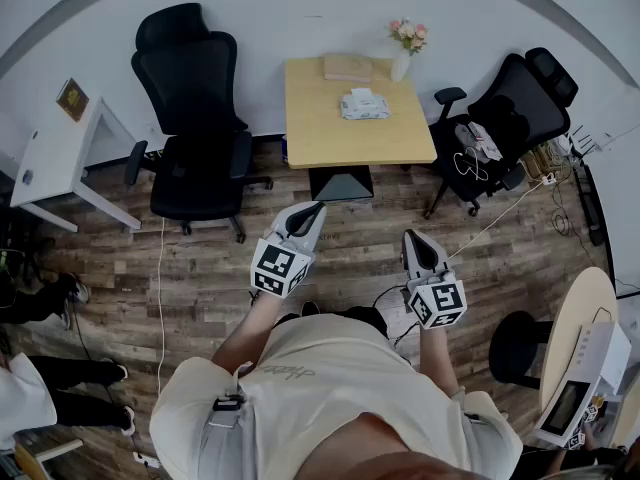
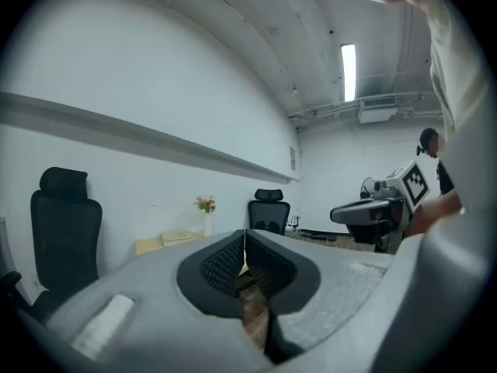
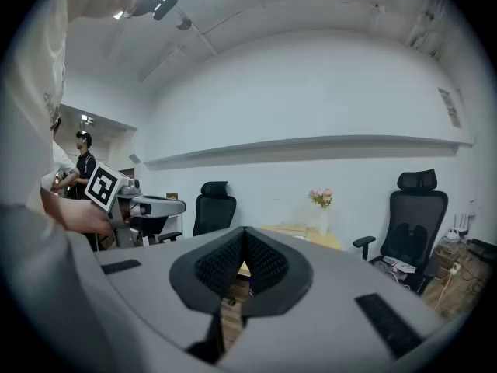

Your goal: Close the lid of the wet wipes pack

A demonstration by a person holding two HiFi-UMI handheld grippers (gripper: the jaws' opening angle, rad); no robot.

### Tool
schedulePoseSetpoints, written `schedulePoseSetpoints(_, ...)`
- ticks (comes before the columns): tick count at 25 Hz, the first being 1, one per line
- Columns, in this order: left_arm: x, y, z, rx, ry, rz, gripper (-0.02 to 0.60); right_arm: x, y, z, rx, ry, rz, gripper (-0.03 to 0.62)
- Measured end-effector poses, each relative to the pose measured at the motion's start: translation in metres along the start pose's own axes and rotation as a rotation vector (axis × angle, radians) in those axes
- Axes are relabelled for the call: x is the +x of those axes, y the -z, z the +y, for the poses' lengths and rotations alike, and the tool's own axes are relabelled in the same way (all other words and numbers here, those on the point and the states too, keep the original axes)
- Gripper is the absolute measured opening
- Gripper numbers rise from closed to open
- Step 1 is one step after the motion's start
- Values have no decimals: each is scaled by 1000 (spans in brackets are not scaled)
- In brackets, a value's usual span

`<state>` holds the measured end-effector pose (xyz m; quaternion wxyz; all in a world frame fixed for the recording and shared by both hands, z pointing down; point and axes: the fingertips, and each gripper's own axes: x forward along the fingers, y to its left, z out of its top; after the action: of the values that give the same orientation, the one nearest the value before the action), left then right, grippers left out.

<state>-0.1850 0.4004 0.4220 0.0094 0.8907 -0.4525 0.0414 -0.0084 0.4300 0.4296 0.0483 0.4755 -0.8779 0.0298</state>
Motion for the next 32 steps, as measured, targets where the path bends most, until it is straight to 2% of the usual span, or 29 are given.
schedulePoseSetpoints(8,1,29,2,-82,46,42,17,-13,6,26,-17,38,48,2)
schedulePoseSetpoints(15,9,23,-4,-104,72,28,17,-13,-3,18,-42,64,61,2)
schedulePoseSetpoints(18,16,38,-3,-150,60,50,17,-8,8,1,15,78,105,2)
schedulePoseSetpoints(21,19,56,3,-194,27,67,17,2,29,-15,158,86,145,2)
schedulePoseSetpoints(23,23,65,11,-219,5,85,17,15,34,-22,194,71,149,2)
schedulePoseSetpoints(25,31,66,16,-216,-7,95,17,28,29,-29,168,45,145,2)
schedulePoseSetpoints(29,46,61,28,-166,-29,130,17,61,25,-37,132,-30,125,2)
schedulePoseSetpoints(32,67,51,35,-133,-37,138,17,81,23,-51,120,-54,98,2)
